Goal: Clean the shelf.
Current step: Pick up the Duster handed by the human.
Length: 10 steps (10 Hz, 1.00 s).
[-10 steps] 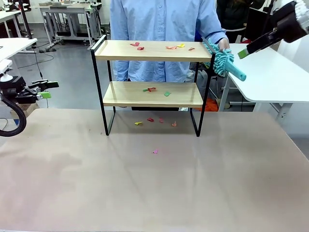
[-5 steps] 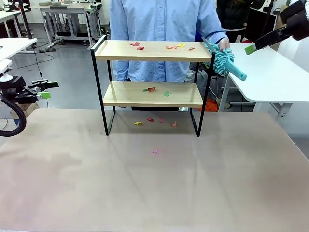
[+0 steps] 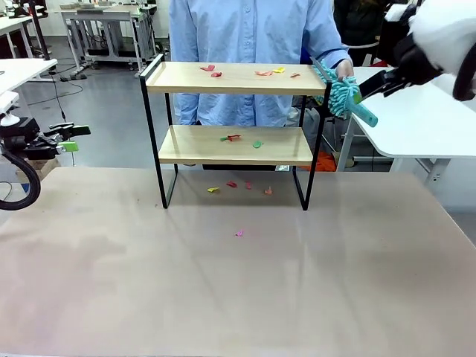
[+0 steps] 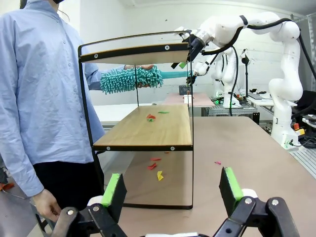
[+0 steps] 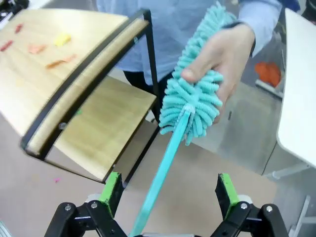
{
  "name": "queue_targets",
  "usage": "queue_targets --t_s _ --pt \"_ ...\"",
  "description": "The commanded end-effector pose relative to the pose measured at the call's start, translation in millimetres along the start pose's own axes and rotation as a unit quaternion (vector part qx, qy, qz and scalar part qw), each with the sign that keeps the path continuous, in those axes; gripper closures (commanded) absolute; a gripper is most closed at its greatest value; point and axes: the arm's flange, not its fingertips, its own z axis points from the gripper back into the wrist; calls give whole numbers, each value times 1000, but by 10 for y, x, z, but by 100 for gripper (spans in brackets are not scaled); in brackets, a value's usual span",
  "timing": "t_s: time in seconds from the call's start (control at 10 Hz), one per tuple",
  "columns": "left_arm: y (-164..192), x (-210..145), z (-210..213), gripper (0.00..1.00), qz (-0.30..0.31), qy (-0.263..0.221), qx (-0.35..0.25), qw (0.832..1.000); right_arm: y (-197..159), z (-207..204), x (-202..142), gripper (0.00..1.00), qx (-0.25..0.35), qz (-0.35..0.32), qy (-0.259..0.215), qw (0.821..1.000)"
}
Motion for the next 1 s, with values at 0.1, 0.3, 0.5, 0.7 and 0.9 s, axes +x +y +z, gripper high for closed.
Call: queue_targets --t_s 0.1,0.3,0.5,0.7,0.9 --pt "-9 34 -4 0 -2 1 -2 1000 77 -139 197 0 -11 -15 48 999" --pt "-9 34 -4 0 -2 1 -2 1000 90 -217 229 0 -22 -24 63 997" --pt "-9 34 -4 0 -2 1 -2 1000 112 -223 235 0 -31 -33 88 995" --pt "-9 34 -4 0 -2 1 -2 1000 119 -192 222 60 -43 -48 106 992" --pt "-9 34 -4 0 -2 1 -2 1000 133 -111 208 100 -43 -64 121 990"
